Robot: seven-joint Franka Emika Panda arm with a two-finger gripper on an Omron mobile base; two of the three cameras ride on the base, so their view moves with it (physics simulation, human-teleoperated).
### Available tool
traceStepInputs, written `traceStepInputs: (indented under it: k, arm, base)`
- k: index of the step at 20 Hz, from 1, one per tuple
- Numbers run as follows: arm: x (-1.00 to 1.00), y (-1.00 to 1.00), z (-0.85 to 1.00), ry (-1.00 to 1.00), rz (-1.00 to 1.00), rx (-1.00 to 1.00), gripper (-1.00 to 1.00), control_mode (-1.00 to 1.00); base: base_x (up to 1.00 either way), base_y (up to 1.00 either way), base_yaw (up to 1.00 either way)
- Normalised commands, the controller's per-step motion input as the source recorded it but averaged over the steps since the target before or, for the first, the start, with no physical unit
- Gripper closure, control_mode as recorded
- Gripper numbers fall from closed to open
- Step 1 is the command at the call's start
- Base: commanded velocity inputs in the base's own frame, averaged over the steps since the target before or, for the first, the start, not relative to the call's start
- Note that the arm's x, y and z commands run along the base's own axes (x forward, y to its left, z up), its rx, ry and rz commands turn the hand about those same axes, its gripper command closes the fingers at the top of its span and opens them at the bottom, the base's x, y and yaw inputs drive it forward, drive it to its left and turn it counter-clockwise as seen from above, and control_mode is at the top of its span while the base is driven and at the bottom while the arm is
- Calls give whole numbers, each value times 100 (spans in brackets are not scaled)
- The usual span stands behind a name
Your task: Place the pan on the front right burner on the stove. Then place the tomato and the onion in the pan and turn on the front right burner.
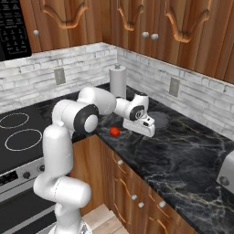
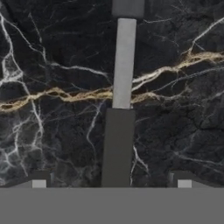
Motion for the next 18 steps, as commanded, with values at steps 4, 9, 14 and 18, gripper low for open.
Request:
traceStepInputs:
  k: [4,9,14,18]
  arm:
    - [16,-8,-30,0,0,0,-100,-100]
    - [16,-3,-30,0,0,0,-100,-100]
    - [21,0,-28,0,0,0,100,-100]
    - [11,0,-6,0,0,0,100,-100]
  base:
    - [0,0,0]
    - [0,0,0]
    - [0,0,0]
    - [0,0,0]
